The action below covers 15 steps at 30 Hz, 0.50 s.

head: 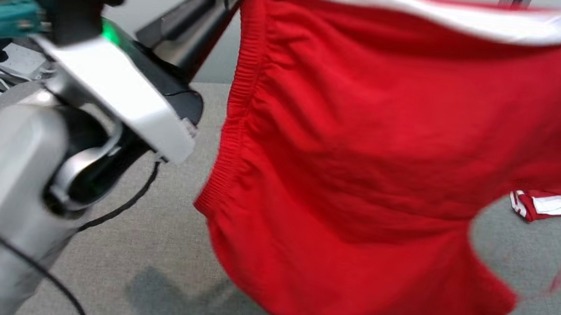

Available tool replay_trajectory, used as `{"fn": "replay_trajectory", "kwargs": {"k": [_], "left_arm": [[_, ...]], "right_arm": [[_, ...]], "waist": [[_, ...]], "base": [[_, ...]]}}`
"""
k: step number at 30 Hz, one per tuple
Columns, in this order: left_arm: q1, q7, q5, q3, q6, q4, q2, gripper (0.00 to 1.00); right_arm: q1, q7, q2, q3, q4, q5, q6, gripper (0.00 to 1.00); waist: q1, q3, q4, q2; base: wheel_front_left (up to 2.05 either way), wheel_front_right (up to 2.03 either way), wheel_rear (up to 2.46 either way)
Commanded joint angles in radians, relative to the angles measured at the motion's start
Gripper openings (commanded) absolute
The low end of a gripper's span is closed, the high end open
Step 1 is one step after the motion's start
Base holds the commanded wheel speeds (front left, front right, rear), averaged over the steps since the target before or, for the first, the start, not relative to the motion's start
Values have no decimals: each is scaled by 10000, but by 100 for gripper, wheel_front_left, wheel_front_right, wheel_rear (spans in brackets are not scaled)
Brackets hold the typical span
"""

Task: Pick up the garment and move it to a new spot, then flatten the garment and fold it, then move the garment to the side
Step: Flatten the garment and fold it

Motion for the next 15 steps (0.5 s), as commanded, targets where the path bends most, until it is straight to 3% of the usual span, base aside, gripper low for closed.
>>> {"fn": "replay_trajectory", "kwargs": {"k": [1, 4, 6, 10, 15], "left_arm": [[-361, -317, 102, 267, -338, 551, 117, 0], [-1162, -1336, 510, -153, -1202, 2879, -588, 0], [-2102, -2414, 1026, -228, -1522, 4512, -1027, 0], [-3607, -4636, 1553, -329, -1847, 6909, -1811, 0], [-3525, -5182, 744, -1540, -1954, 7904, -2159, 0]], "right_arm": [[-608, 170, 12, 645, 499, -271, -44, 0], [-2429, -135, 839, 2089, 2604, -834, -44, 0], [-3928, -997, 1475, 2464, 4263, -1516, -44, 0], [-6032, -2919, 2509, 2873, 6697, -2565, -44, 0], [-6281, -3438, 2667, 4705, 7725, -2701, -44, 0]], "waist": [[0, 87, -28, 0], [0, 188, -125, 0], [0, 245, -186, 0], [0, 239, -227, 0], [0, 503, -194, 0]], "base": [[0, 0, 0], [0, 0, 0], [0, 0, 0], [0, 0, 0], [0, 0, 0]]}}
